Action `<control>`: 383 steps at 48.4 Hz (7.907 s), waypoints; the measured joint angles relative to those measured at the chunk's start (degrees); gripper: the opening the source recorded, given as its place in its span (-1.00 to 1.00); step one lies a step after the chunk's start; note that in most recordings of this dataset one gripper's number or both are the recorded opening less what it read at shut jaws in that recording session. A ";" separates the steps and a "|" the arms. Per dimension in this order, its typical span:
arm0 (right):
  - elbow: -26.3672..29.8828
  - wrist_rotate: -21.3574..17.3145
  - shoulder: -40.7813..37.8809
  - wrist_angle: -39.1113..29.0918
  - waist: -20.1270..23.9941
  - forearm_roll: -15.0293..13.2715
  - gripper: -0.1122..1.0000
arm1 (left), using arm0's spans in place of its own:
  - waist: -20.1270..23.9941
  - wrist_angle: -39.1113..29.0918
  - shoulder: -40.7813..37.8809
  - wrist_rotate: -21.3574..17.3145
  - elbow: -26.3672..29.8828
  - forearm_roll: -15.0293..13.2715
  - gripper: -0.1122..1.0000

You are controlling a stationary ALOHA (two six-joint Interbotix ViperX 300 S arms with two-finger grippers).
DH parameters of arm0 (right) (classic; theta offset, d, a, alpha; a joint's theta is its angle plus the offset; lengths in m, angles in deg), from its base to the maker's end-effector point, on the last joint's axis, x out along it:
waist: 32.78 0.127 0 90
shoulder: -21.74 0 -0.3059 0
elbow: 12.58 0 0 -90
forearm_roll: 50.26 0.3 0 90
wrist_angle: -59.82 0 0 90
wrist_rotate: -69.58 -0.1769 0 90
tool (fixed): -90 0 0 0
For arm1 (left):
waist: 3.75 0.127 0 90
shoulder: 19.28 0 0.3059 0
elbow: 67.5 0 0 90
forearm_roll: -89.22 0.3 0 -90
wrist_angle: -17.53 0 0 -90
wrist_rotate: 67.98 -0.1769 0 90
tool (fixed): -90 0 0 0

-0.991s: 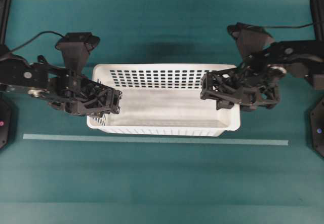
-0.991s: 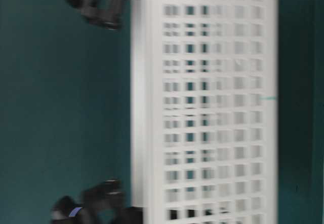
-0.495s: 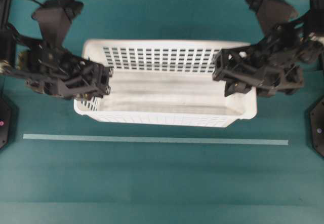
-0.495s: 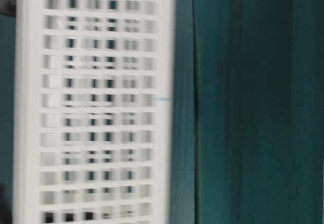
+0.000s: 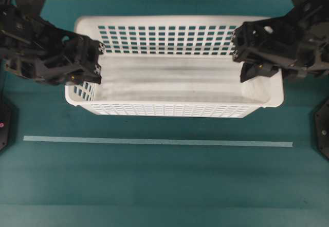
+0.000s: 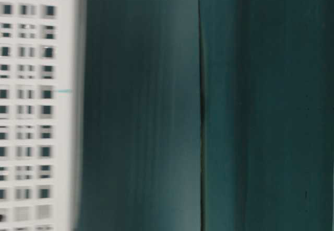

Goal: Lift the white basket with both hands.

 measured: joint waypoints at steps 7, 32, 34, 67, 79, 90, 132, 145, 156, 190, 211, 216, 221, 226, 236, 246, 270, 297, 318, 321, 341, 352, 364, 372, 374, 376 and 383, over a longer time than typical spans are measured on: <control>3.96 0.00 0.26 -2.29 0.00 0.00 -0.49 | -0.18 -0.70 0.18 -0.18 3.87 0.09 -0.58; 10.55 -0.18 0.53 -4.92 0.00 0.00 -0.49 | -0.35 -2.29 0.53 -0.97 10.72 0.26 -0.58; 10.63 -0.26 0.62 -4.92 0.00 -0.09 -0.49 | -0.35 -2.55 0.53 -1.49 10.81 0.26 -0.58; 12.83 -0.26 0.44 -5.19 0.18 -0.09 -0.49 | -0.35 -2.64 0.70 -2.46 12.39 0.18 -0.58; 12.22 -0.26 0.44 -5.19 0.18 -0.09 -0.49 | -0.35 -2.72 0.62 -2.81 12.30 0.18 -0.58; 5.98 -0.18 0.44 -2.64 0.88 1.23 -0.49 | -1.23 -2.64 0.53 -2.81 7.82 -0.09 -0.58; -18.72 4.13 -3.34 18.98 1.67 1.85 -0.49 | 0.70 8.70 -1.93 -2.20 -15.29 -0.18 -0.58; -21.09 7.47 -7.56 21.88 1.67 1.14 -0.49 | 0.09 15.12 -6.15 -1.76 -20.48 -0.18 -0.63; -22.59 8.53 -10.28 23.38 1.67 1.05 -0.49 | 0.35 16.52 -7.82 -1.58 -22.24 -0.18 -0.63; -30.23 9.14 -14.50 36.56 2.46 1.41 -0.49 | 0.88 25.31 -14.59 -1.41 -26.89 -0.18 -0.66; -30.59 9.14 -16.17 37.09 2.46 1.41 -0.49 | 1.41 26.63 -16.79 -1.41 -26.98 -0.18 -0.70; -30.59 9.05 -16.44 37.18 2.37 1.49 -0.49 | 1.41 26.63 -16.88 -1.41 -27.07 -0.18 -0.70; -30.41 9.14 -16.79 37.27 2.20 1.49 -0.49 | 1.41 26.63 -16.88 -1.49 -27.16 -0.18 -0.70; -30.15 9.14 -17.05 37.18 2.11 1.49 -0.49 | 1.23 26.63 -16.88 -1.49 -27.33 -0.18 -0.70; -30.06 9.14 -17.23 37.27 1.67 1.76 -0.49 | 0.97 26.72 -16.79 -1.41 -27.69 -0.18 -0.70; -30.06 9.23 -17.31 37.35 1.67 2.55 -0.49 | 1.58 27.25 -16.70 -1.41 -28.13 -0.18 -0.72; -30.41 9.40 -17.23 37.71 1.67 2.72 -0.44 | 1.76 30.32 -16.08 -1.41 -29.79 -0.18 -0.72; -30.67 11.60 -17.23 39.90 1.85 2.20 0.82 | 1.67 35.24 -15.73 -1.85 -30.59 -0.18 0.67; -31.38 12.83 -16.35 39.55 1.23 2.11 0.82 | 1.85 35.51 -14.06 -1.93 -30.41 -0.09 0.91; -31.90 13.01 -15.64 39.29 0.88 2.02 0.82 | 1.85 35.51 -12.66 -1.93 -30.50 -0.09 0.91; -32.52 13.10 -12.22 38.14 -1.05 2.02 0.82 | 2.11 35.42 -8.53 -2.02 -31.46 0.00 0.91; -32.17 13.10 -8.88 34.89 -1.23 2.20 0.82 | 1.93 35.42 -5.19 -2.02 -31.64 0.00 0.91; -31.38 13.10 -7.38 31.11 -1.58 2.20 0.82 | 1.85 33.57 -2.72 -2.37 -31.73 0.00 0.91; -30.59 13.10 -6.94 28.65 -2.20 2.20 0.82 | 1.76 31.29 -1.67 -3.43 -31.99 0.00 0.91; -30.15 13.10 -6.77 28.04 -2.46 2.11 0.82 | 1.76 30.67 -1.49 -3.69 -31.99 0.00 0.91; -29.71 13.10 -6.50 27.33 -2.64 2.20 0.82 | 1.67 30.15 -1.05 -3.96 -31.99 0.00 0.91; -27.51 13.71 -4.22 24.70 -2.55 2.11 0.82 | 1.67 27.69 2.81 -6.42 -31.90 -0.09 0.91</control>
